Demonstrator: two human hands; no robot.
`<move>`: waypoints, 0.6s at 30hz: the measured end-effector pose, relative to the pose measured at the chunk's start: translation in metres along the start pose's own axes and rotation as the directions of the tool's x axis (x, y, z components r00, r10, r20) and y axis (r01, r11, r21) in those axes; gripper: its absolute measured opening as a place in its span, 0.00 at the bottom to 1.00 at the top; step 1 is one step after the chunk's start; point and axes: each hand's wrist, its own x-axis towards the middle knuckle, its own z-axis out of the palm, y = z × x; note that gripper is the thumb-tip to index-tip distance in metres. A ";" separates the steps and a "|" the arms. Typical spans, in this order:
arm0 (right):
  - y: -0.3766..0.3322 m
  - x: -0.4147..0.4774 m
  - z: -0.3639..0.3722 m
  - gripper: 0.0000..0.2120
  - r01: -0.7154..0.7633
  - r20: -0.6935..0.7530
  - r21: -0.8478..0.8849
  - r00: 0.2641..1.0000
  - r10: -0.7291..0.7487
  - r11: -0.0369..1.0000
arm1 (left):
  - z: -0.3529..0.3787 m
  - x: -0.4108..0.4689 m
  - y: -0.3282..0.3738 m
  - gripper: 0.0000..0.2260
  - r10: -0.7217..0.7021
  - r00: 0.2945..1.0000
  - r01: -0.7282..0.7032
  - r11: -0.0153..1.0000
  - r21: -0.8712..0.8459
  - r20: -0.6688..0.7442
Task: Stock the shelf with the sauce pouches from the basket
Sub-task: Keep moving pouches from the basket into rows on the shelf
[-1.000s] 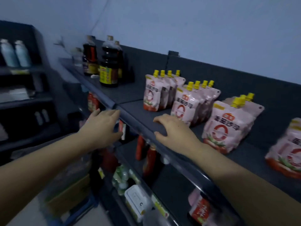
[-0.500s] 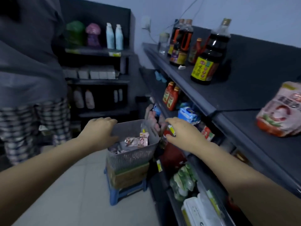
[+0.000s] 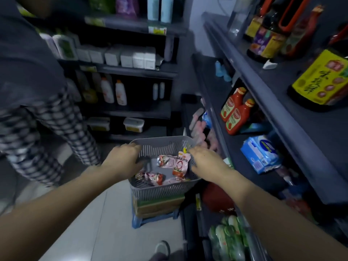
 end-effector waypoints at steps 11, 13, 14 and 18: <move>0.027 0.121 0.037 0.19 0.028 0.129 0.066 0.991 -0.037 0.997 | 0.042 0.098 -0.038 0.18 -0.119 0.974 0.121 0.993 0.003 0.191; 0.028 0.138 0.049 0.19 -0.014 0.174 0.090 0.985 -0.002 0.996 | 0.055 0.115 -0.048 0.16 -0.088 0.970 0.096 0.995 -0.025 0.228; 0.029 0.145 0.055 0.20 -0.035 0.192 0.096 0.981 0.016 0.995 | 0.061 0.124 -0.053 0.16 -0.074 0.966 0.088 0.995 -0.047 0.246; 0.036 0.174 0.078 0.21 -0.125 0.287 0.099 0.954 0.092 0.987 | 0.083 0.154 -0.069 0.14 -0.047 0.941 0.082 0.992 -0.091 0.335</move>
